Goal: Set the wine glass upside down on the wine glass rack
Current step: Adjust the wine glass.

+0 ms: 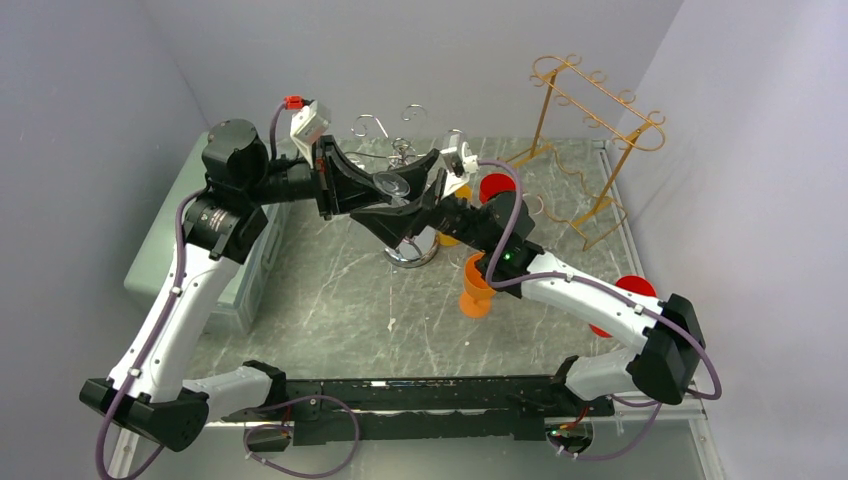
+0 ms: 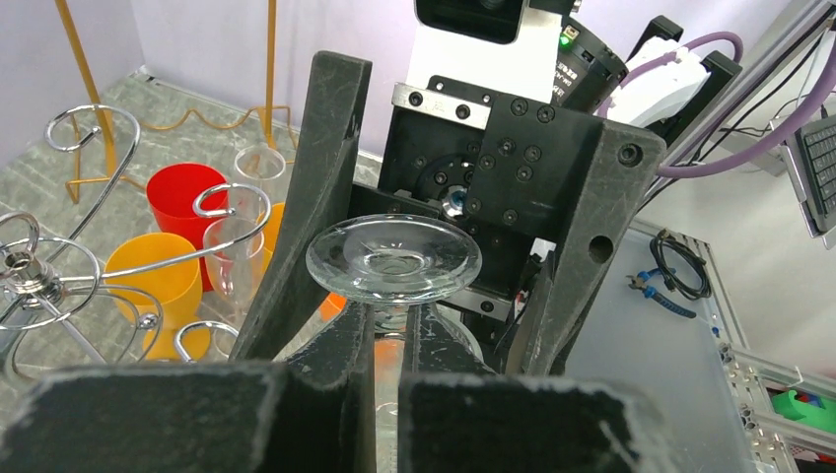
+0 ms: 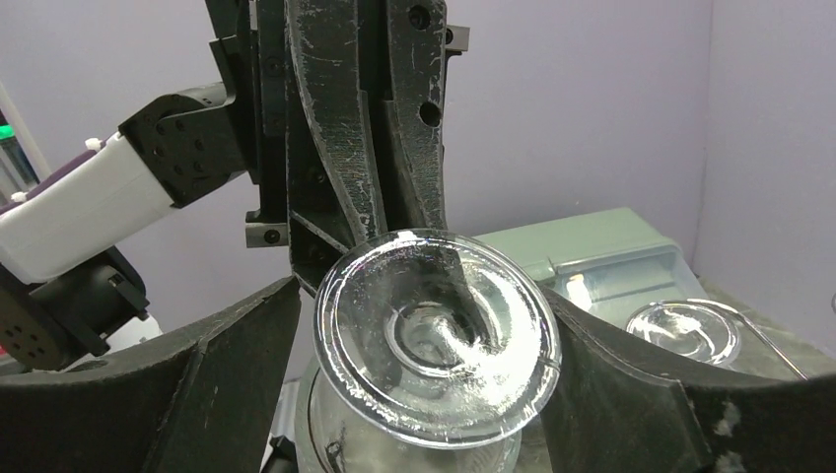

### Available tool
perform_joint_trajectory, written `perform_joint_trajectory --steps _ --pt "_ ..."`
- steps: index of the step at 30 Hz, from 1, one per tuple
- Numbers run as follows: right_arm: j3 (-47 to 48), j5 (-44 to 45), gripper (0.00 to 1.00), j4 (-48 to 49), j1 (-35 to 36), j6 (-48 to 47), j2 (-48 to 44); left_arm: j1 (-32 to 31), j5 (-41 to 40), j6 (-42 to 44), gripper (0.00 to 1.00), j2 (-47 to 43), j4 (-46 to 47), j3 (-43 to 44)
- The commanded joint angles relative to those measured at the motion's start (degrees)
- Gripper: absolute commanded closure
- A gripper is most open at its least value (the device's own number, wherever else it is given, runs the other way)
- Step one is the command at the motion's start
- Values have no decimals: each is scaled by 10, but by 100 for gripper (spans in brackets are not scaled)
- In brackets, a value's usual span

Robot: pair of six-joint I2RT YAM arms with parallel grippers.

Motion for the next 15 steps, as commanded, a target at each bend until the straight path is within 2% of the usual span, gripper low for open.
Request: perform_joint_trajectory --steps 1,6,7,8,11,15 --pt "23 -34 16 22 -7 12 -8 0 14 -9 100 -8 15 25" --pt "-18 -43 13 -7 -17 9 -38 0 23 -10 100 -6 13 39" --pt "-25 -54 9 -8 -20 13 -41 0 25 -12 100 -5 15 43" --pt "-26 -68 1 -10 -22 16 -42 0 27 -15 100 -3 20 46" --pt "-26 -93 0 -28 -23 14 -40 0 29 -20 100 4 26 62" --pt "-31 -84 1 -19 -23 14 -41 0 34 -31 100 9 32 74"
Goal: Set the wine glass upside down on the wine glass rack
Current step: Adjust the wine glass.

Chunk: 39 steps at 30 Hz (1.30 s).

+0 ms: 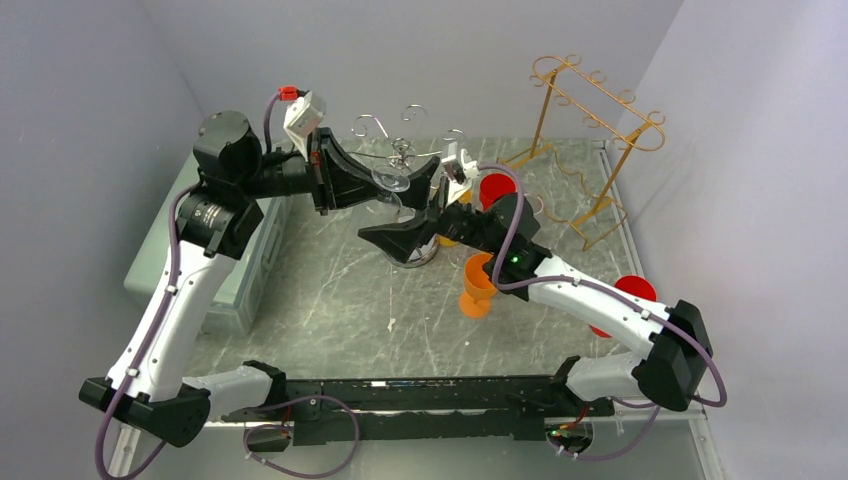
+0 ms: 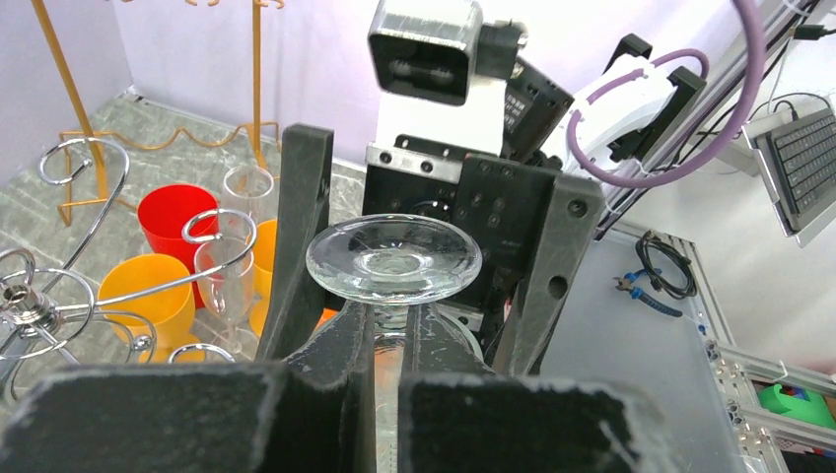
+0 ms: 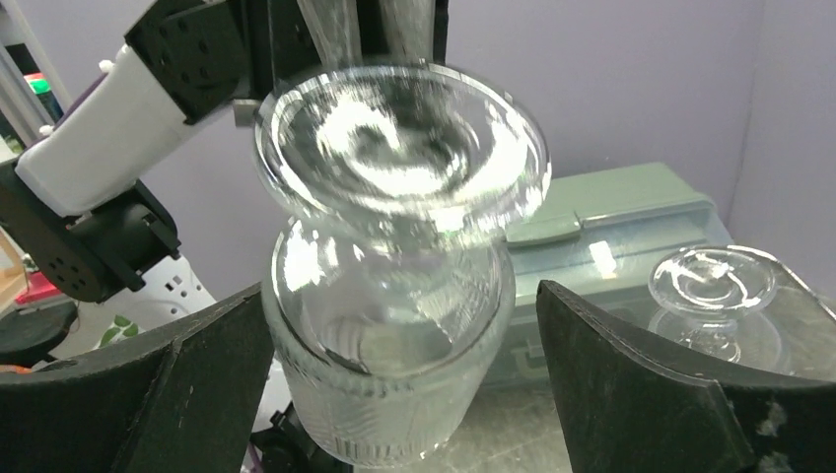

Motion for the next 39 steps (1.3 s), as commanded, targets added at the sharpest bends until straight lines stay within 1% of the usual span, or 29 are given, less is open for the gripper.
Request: perform_joint_trajectory --steps 1,4,5,9,10,13,15,16,17,18,19,20,21,22,23,26,30,32,35,37,39 --pt "-2 -13 2 11 -1 3 -14 0 20 -23 100 -1 42 37" --pt "4 -10 8 20 0 9 -4 0 19 -18 100 -4 37 34" --pt "8 -13 11 24 -1 14 1 0 19 -18 100 -5 37 33" --pt "15 -17 33 41 -1 23 14 0 19 -22 100 -4 42 30" --pt "18 -20 37 41 0 27 19 0 19 -22 100 -4 44 30" --pt "10 -27 38 64 0 49 29 0 21 -28 100 -2 51 32" --pt "4 -26 41 77 0 60 30 0 23 -31 100 -1 57 30" --pt "1 -26 45 81 0 62 31 0 23 -31 100 -2 57 29" --pt "-1 -25 53 85 -1 64 32 0 24 -28 100 -2 55 28" --pt "-5 -17 64 87 -1 65 29 0 26 -24 99 -3 52 26" --pt "-17 -3 84 87 -1 59 20 0 27 -18 83 -3 46 26" --pt "-28 15 96 76 0 45 7 0 27 -13 57 -4 36 26" --pt "-38 32 99 58 0 26 -7 0 24 -4 28 -4 18 28" --pt "-45 49 100 30 0 3 -24 0 21 6 10 -4 0 32" --pt "-54 63 100 -1 -1 -19 -41 0 14 19 2 -3 -22 39" --pt "-88 99 100 -67 -2 -69 -99 0 -16 83 1 2 -110 72" --pt "-128 149 100 -131 -7 -103 -163 0 -128 172 1 11 -199 110" --pt "-138 163 100 -148 -8 -112 -170 0 -189 211 0 19 -212 124" --pt "-138 186 100 -156 -8 -125 -163 1 -254 236 2 55 -227 160" --pt "-132 199 100 -158 -8 -136 -151 1 -272 243 4 90 -241 196" --pt "-126 211 100 -155 -8 -144 -138 3 -269 244 6 143 -269 242"
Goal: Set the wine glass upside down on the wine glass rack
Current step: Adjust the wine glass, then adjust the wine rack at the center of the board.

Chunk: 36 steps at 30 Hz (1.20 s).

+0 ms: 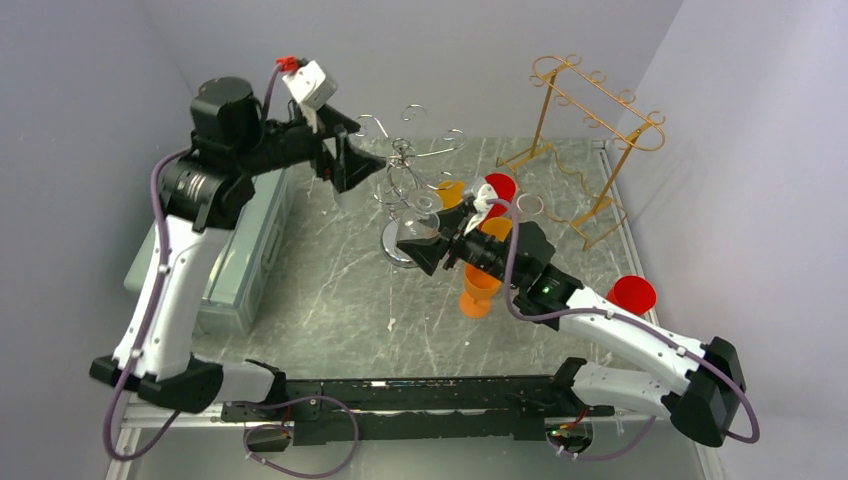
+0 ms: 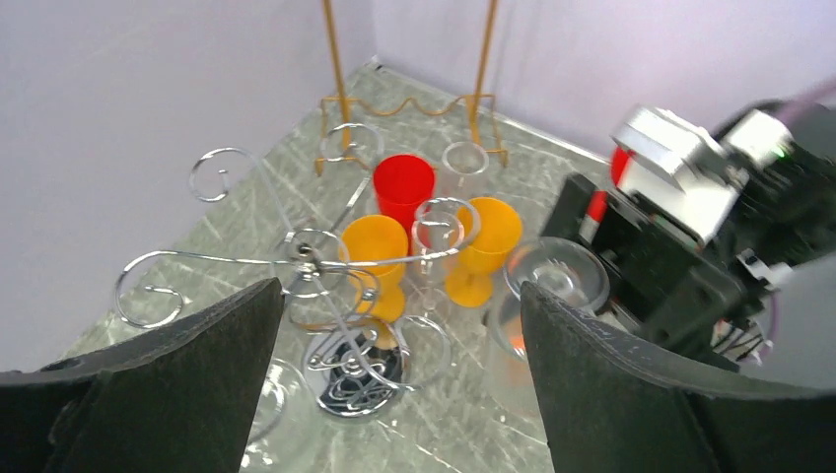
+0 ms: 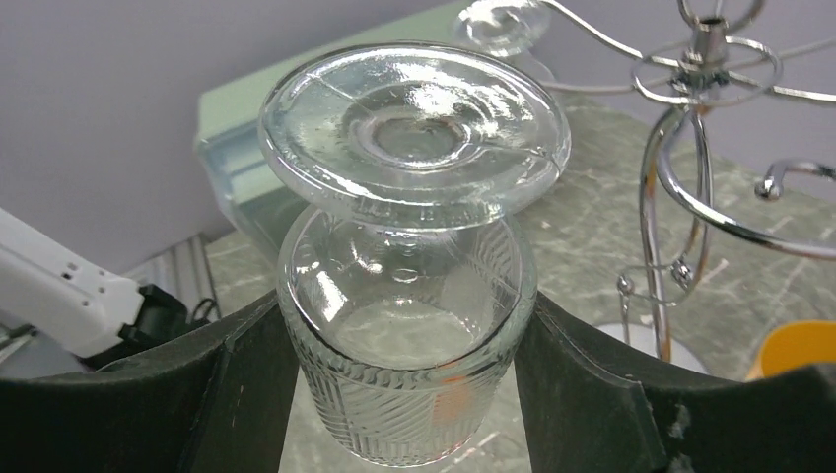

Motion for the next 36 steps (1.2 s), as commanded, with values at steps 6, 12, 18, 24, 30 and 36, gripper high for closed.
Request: perform_joint_trajectory --steps 6,12,18,24,30,36 --pt "21 71 100 46 -2 -53 47 2 -13 37 6 164 -97 149" --pt "36 82 100 67 -3 -60 82 2 -7 60 20 164 -62 111" --pt "47 85 100 99 -10 -52 110 1 14 76 26 171 -51 105" --pt "45 76 100 124 -19 -41 122 1 25 110 18 181 -65 101" --pt "40 65 100 132 -19 -36 120 1 24 137 9 189 -58 93" --pt "35 49 100 142 -19 -27 111 2 42 151 9 214 -53 110"
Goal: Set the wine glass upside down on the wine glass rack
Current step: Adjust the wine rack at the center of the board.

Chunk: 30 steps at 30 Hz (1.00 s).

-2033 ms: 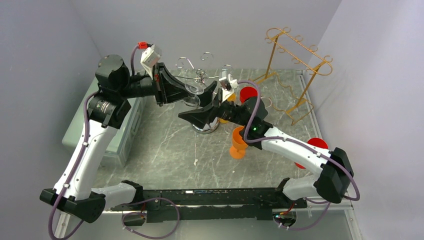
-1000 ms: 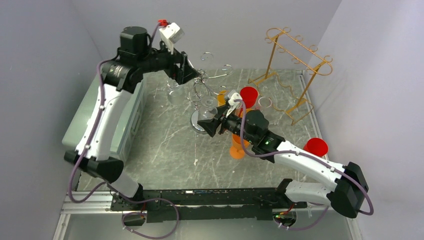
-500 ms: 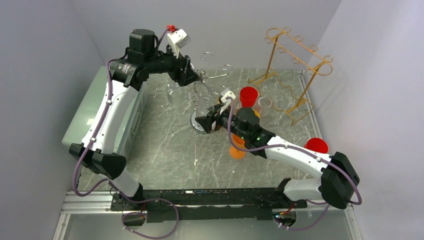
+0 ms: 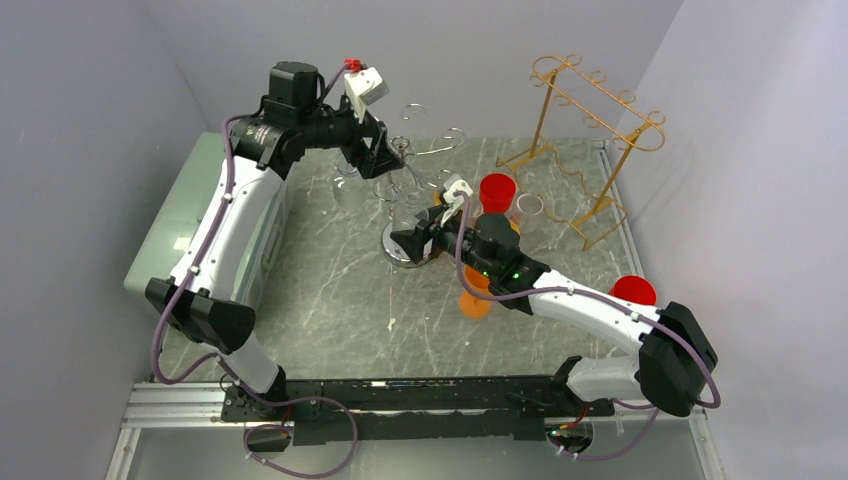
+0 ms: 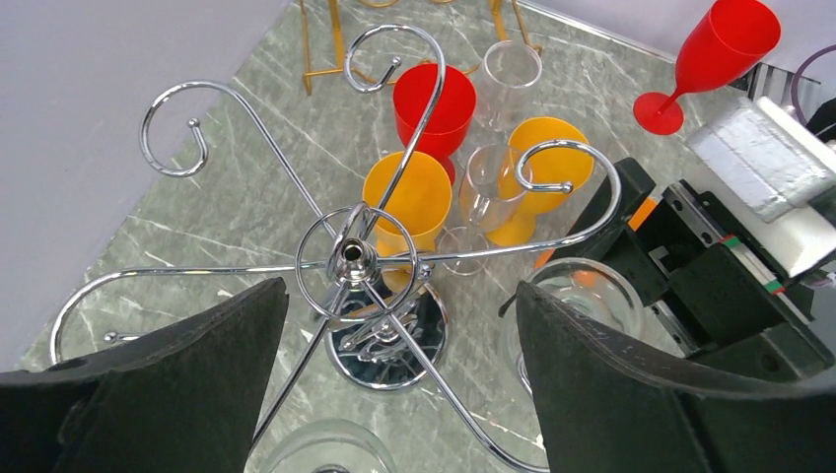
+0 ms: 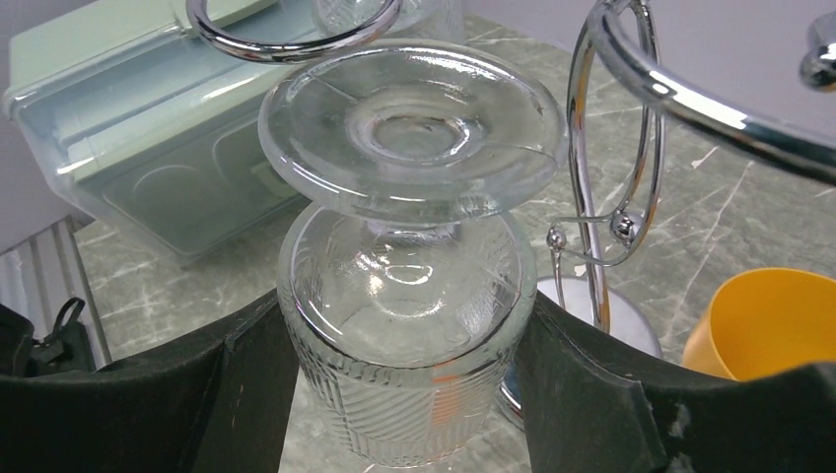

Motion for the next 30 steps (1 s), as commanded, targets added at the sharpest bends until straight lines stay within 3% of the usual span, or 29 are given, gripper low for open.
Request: perform_joint_trajectory --steps 1,7,12,15,17,22,30 --pt "23 -23 100 109 -1 17 -23 0 35 26 10 19 17 18" --pt "2 -28 100 114 -1 26 -35 8 86 37 24 52 15 46" --pt "-9 -24 100 113 -1 26 -42 17 117 30 56 70 18 67" --pt "-8 -21 100 110 -1 25 -45 20 123 24 84 69 17 73" --pt "-8 -22 100 110 -1 25 -46 21 120 21 92 62 17 73" --pt "-4 -30 100 110 -1 31 -41 22 98 0 100 41 27 71" --pt "8 -36 100 106 4 33 -35 27 67 10 100 2 6 63"
